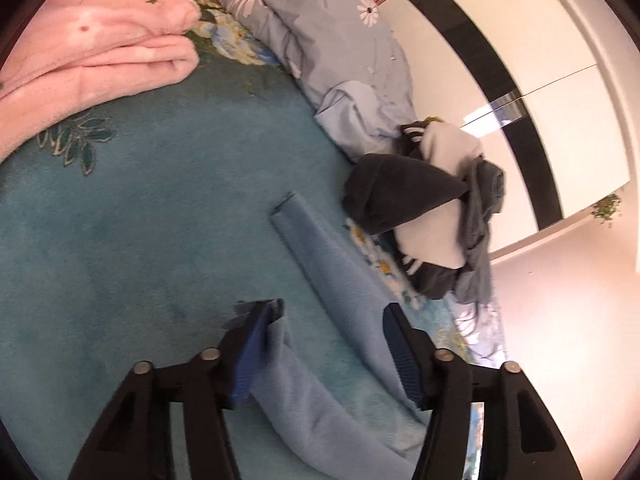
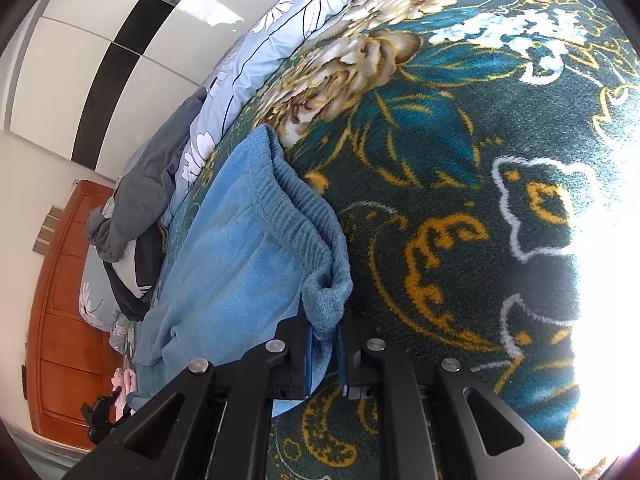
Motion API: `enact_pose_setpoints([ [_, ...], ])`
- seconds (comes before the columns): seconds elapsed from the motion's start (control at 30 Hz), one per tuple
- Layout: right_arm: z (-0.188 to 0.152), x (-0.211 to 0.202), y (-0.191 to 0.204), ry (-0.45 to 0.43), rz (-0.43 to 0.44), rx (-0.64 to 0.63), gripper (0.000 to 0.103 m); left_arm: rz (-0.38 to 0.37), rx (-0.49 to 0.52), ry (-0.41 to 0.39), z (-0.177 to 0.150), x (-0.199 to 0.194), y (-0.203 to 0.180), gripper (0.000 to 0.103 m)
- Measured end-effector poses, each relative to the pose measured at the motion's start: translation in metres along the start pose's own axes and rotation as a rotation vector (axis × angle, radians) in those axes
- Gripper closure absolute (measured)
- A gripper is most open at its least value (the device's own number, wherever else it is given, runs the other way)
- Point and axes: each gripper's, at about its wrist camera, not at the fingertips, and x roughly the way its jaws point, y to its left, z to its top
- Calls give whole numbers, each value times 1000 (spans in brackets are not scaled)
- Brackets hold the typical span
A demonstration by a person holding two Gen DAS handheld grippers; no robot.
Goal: Fold clothes
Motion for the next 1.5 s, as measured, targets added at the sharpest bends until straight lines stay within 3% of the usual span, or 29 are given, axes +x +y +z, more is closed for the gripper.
enact_pose_setpoints([
  [0.07, 0, 0, 1, -1, -2, -3, 92, -18, 3, -17, -2, -9, -1, 31],
  [0.2, 0, 0, -1, 2, 6, 3, 92, 174, -13, -13, -15, -21, 21, 31],
  [0.33, 0, 1, 0, 4, 4, -1, 91, 165, -116, 36, -40, -28, 52, 32],
  [0.43, 1, 2, 1, 4, 3, -4, 91, 131, -115, 49, -56, -26, 51, 34],
  [0.5, 0, 3, 2, 5, 3, -6, 91, 133, -86, 40, -59, -24, 44, 54],
  [0.53, 0, 3, 2, 5, 4, -7, 91, 131, -72, 45, -58, -21, 40, 73],
  [0.57, 0, 3, 2, 5, 5, -9, 91, 144, -61, 54, -57, -17, 37, 85],
  [0.63, 1, 3, 0, 6, 17, -5, 91, 164, -48, 62, -55, -10, 31, 98],
  [0.67, 1, 3, -1, 7, 23, -2, 91, 157, -40, 52, -54, -10, 27, 99],
  [0.83, 1, 3, -5, 10, 43, 7, 91, 117, 55, 7, -43, -6, -20, 98],
  [1.0, 1, 3, -1, 13, 40, 0, 91, 148, 111, 80, -30, 42, -55, 97],
  [1.17, 2, 3, -5, 17, 65, 23, 91, 142, 87, 224, -30, 92, -50, 68],
  [1.2, 2, 3, -5, 18, 65, 21, 91, 116, 76, 224, -32, 87, -48, 67],
  [1.33, 2, 4, -5, 21, 64, 17, 91, 57, 74, 153, -31, 56, -45, 45],
  [1.43, 2, 4, -4, 24, 58, 12, 91, 85, 73, 113, -25, 41, -40, 42],
  [1.5, 2, 4, -3, 24, 54, 8, 91, 91, 46, 140, -25, 45, -32, 42],
])
